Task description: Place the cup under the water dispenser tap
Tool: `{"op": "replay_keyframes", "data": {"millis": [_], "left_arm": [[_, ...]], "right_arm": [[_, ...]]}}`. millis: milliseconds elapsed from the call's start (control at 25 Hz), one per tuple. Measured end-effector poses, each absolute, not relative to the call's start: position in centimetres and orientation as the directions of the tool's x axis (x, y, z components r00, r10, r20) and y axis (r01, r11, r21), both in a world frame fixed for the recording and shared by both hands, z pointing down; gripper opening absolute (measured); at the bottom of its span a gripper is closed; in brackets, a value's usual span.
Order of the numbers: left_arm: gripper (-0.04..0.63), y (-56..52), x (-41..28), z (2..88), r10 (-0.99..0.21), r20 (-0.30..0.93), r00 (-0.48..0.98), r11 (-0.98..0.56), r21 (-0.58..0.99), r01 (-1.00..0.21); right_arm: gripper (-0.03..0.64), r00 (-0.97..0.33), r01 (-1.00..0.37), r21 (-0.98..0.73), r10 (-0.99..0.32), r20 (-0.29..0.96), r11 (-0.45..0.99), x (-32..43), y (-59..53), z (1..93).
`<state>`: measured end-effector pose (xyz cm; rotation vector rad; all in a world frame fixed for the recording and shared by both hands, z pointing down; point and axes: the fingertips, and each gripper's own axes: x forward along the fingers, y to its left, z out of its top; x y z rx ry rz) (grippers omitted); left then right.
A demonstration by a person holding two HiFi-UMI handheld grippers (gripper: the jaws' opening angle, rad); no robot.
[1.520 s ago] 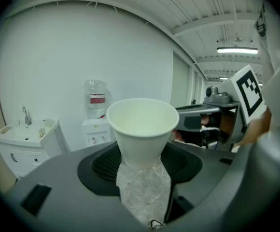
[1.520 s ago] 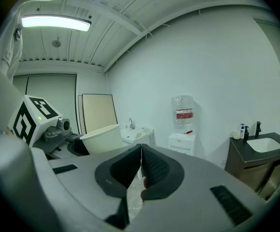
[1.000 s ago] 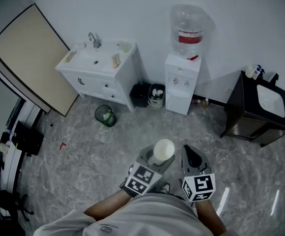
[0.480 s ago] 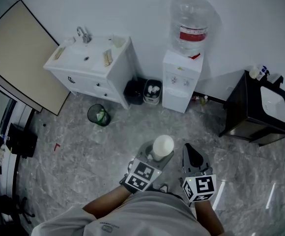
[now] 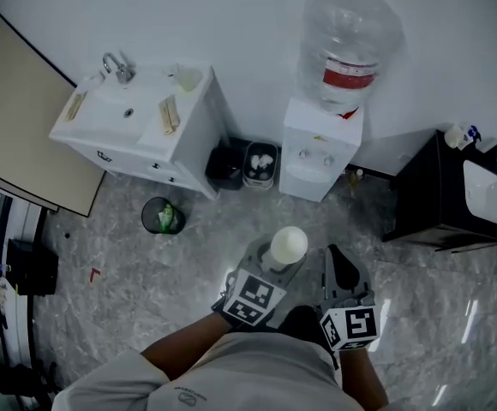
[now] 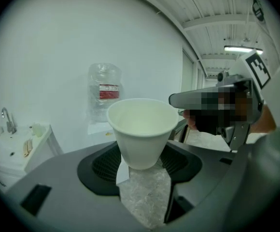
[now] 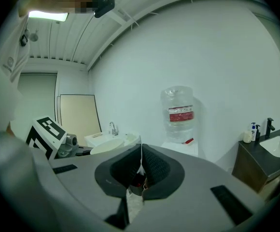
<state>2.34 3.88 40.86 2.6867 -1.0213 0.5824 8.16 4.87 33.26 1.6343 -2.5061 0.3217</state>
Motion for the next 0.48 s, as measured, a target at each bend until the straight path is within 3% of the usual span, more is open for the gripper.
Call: {"op": "replay_keyframes", "data": {"millis": [240,480], "left_arm": [[0.258,-4.1,3.2,43.8,-0.608,0.417,0.675,-0.729,0.044,-0.683],[0.258,-11.8,5.4,48.7,-0.632,0.417,0.653,-0.712,0.020,-0.702]], "right_arm": [[0.017,-0.404,-0.915,-0.122,-0.881,0.246,0.385,9.2,-1.6,35.0],[0.017,-0.490,-0.871,-0.132,-0.839,0.235,0.472,10.3,-9.8,37.0]]}}
